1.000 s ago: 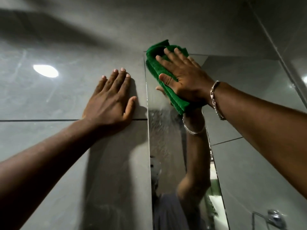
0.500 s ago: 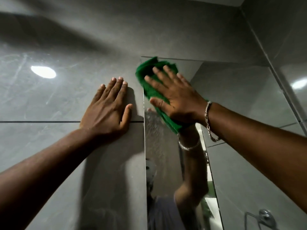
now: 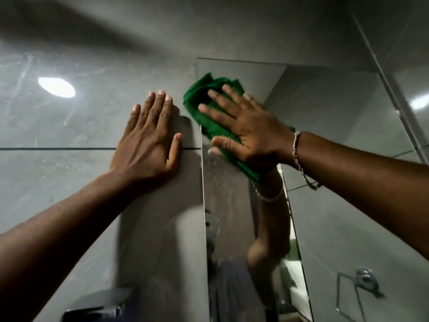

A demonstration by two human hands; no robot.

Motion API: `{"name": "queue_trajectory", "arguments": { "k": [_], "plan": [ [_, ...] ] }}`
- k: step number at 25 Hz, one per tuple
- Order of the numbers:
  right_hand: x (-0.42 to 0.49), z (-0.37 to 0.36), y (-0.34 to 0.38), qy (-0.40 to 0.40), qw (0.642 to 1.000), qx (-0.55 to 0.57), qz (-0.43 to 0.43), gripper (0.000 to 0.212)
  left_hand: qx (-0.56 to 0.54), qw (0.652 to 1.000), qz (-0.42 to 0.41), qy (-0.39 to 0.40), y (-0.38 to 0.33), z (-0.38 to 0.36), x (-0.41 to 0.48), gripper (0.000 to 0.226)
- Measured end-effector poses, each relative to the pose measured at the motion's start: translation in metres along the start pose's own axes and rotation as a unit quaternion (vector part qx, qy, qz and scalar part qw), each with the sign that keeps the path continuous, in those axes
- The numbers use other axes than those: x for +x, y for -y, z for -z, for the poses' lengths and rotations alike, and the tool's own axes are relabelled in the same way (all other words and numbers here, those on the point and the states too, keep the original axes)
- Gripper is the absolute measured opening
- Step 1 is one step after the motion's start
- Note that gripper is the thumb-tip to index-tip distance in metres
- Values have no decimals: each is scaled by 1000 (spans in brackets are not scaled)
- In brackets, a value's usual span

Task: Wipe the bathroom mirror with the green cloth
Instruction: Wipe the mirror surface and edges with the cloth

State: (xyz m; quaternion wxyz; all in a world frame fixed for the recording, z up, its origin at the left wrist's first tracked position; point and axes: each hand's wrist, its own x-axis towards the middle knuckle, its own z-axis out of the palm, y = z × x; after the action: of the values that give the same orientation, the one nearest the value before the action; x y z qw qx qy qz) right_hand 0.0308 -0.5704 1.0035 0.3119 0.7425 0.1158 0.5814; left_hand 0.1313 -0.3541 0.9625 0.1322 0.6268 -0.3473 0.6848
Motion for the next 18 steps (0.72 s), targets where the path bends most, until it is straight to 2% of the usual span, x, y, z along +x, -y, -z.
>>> {"name": "queue_trajectory", "arguments": {
  "k": [2, 4, 7, 9, 11, 15, 17, 18],
  "plan": [
    [-28, -6, 13, 2, 997, -18, 75, 69, -27, 1000, 0, -6, 0, 1, -8, 81],
    [-43, -7, 13, 5, 997, -14, 77, 68, -28, 1000, 9, -6, -4, 1, -17, 80],
    [-35, -4, 12, -13, 995, 52, -89, 67, 21, 999, 16, 31, -10, 1, -30, 81],
    [-28, -2, 15, -18, 986, 59, -158, 68, 57, 997, 5, 59, -13, -2, -36, 84],
    [-38, -6, 30, -16, 991, 43, -128, 70, 76, 994, -5, 72, -14, -3, -41, 85],
    [-90, -15, 55, 10, 999, 5, 44, 72, 74, 992, -14, 98, -17, 0, -55, 85],
    [-99, -16, 50, 10, 999, 11, 39, 71, 65, 990, -14, 122, -20, 5, -62, 86],
    [-96, -15, 50, 1, 999, 33, -11, 70, 59, 989, -11, 133, -21, 8, -66, 87]
  ]
}}
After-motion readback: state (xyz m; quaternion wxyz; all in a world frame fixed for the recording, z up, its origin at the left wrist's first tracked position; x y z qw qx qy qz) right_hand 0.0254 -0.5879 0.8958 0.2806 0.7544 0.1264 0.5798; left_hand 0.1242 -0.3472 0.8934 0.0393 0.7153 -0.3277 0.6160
